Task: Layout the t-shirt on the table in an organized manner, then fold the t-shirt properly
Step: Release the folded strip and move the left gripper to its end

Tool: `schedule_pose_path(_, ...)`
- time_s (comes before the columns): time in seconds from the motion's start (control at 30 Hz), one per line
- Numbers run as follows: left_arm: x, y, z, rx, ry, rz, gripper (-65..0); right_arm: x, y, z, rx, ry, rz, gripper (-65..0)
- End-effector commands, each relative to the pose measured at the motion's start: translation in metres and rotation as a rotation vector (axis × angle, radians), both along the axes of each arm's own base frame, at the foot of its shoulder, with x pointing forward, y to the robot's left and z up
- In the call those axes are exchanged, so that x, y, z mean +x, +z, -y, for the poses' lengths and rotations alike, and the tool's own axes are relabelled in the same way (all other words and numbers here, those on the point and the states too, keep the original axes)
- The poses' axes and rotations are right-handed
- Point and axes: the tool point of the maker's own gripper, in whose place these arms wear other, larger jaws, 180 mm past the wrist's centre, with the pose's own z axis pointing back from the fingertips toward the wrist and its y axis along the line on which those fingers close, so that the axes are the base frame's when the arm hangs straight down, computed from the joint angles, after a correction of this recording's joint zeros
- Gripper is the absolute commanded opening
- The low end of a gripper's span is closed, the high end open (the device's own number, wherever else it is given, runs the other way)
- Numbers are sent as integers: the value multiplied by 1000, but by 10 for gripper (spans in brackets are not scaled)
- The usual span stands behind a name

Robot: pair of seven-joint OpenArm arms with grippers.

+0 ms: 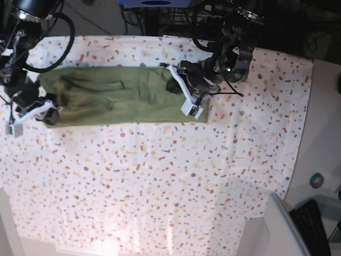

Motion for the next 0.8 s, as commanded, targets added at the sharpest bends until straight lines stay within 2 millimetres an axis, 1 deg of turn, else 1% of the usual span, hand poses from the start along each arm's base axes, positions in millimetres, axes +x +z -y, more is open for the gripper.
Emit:
schedule_pose_path(0.0,9,2,-1,30,-22,34,-650,6,14,12,15,-32,56,-315)
schedule_pose_path(0.03,7,-6,-7,81,-47,32,-650,3,14,19,47,-64,60,-291)
schedule_pose_path(0.07,6,-11,-13,118,-59,32,-650,0,13,23,76,-87,64,-291)
schedule_pose_path(0.1,8,-13,-18,149,-65,45,-650,-3,12,32,95,-106,62,-294)
schedule_pose_path(0.13,12,-12,-20,159,-68,78,-650,-5,8,37,116,-113,53,-300)
schedule_pose_path(0.23,26,-5,-23,156,-61,149,-650,-9,-9,44,177,-112,8,-302)
schedule_pose_path(0.27,31,-4,-27,165,-62,156,-650,-8,-16,45,201,-110,-10,-302)
schedule_pose_path(0.4,32,-4,-28,167,-62,157,-650,-15,-36,58,257,-139,-72,-299)
schedule_pose_path(0.47,34,2,-25,159,-62,175,-650,-18,-38,62,263,-139,-79,-297)
schedule_pose_path(0.5,38,9,-24,151,-58,196,-650,-19,-38,60,263,-124,-81,-296)
schedule_pose_path(0.53,42,18,-21,131,-52,219,-650,-19,-38,54,259,-82,-81,-296)
schedule_pose_path(0.6,56,40,-24,69,11,260,-650,-19,-39,41,253,5,-86,-296)
schedule_pose_path(0.67,67,60,-38,19,93,295,-650,-20,-39,33,254,59,-98,-296)
schedule_pose_path(0.77,72,69,-77,49,162,275,-650,-26,-48,28,279,52,-125,-296)
